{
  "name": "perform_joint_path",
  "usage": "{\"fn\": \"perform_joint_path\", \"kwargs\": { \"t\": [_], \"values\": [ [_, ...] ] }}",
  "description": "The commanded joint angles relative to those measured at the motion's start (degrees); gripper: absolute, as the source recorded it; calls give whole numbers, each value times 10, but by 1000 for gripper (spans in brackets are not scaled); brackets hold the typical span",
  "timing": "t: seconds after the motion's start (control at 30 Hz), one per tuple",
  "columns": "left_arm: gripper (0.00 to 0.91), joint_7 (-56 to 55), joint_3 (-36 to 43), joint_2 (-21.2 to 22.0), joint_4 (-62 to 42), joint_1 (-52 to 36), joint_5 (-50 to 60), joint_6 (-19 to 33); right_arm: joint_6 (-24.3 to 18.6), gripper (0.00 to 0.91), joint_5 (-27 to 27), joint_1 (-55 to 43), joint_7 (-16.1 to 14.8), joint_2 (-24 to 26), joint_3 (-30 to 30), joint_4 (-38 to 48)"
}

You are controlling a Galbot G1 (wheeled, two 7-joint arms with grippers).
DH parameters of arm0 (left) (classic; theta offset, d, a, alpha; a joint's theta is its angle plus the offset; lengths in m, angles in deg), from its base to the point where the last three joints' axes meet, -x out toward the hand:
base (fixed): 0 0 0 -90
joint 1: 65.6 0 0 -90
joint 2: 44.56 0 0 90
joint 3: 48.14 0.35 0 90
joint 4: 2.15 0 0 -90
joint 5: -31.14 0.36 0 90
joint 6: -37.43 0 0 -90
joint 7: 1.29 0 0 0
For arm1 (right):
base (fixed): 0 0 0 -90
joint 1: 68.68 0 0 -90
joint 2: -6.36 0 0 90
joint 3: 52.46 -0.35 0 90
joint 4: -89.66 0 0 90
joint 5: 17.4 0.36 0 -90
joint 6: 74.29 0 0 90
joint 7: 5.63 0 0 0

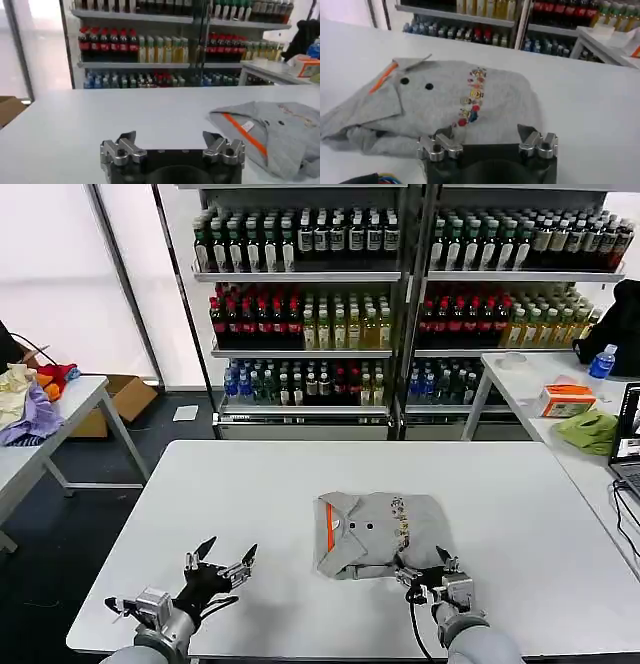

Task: Fold and organize the clothes.

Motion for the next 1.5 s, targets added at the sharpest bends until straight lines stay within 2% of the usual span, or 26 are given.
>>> {"fn": "perform_joint_path", "kwargs": {
  "t": [0.03, 0.27, 0.43, 0.57, 0.63, 0.7, 0.73, 1.37, 1.43, 1.5],
  "values": [
    [907, -15, -6, 4, 10, -1, -7, 24, -1, 907, -2, 3, 2, -7, -26, -43],
    [907, -31, -5, 20, 24, -11, -7, 65, -6, 907, -70, 40, -12, -11, -115, -139],
    [907, -46, -8, 32, 30, -21, -7, 83, -38, 907, -74, 85, -24, -18, -208, -144],
    [907, -64, -16, 43, 23, -24, 1, 99, -71, 907, -65, 112, -17, -38, -240, -115],
    [907, -65, -16, 45, 22, -22, 18, 102, -83, 907, -44, 116, -8, -49, -247, -107],
    [907, -83, -12, 49, 19, -25, 10, 111, -84, 907, 5, 115, 6, -58, -251, -109],
    [907, -87, -11, 50, 18, -27, 4, 111, -84, 907, 10, 112, 10, -66, -251, -107],
    [907, -85, -14, 49, 22, -18, -6, 114, -85, 907, -2, 102, 7, -78, -228, -106],
    [907, -58, -20, 49, 40, -8, 26, 87, -87, 907, -5, 104, 7, -80, -225, -106],
    [907, -41, -18, 49, 51, -3, 49, 91, -88, 907, -5, 106, 6, -81, -222, -105]
  ]
}}
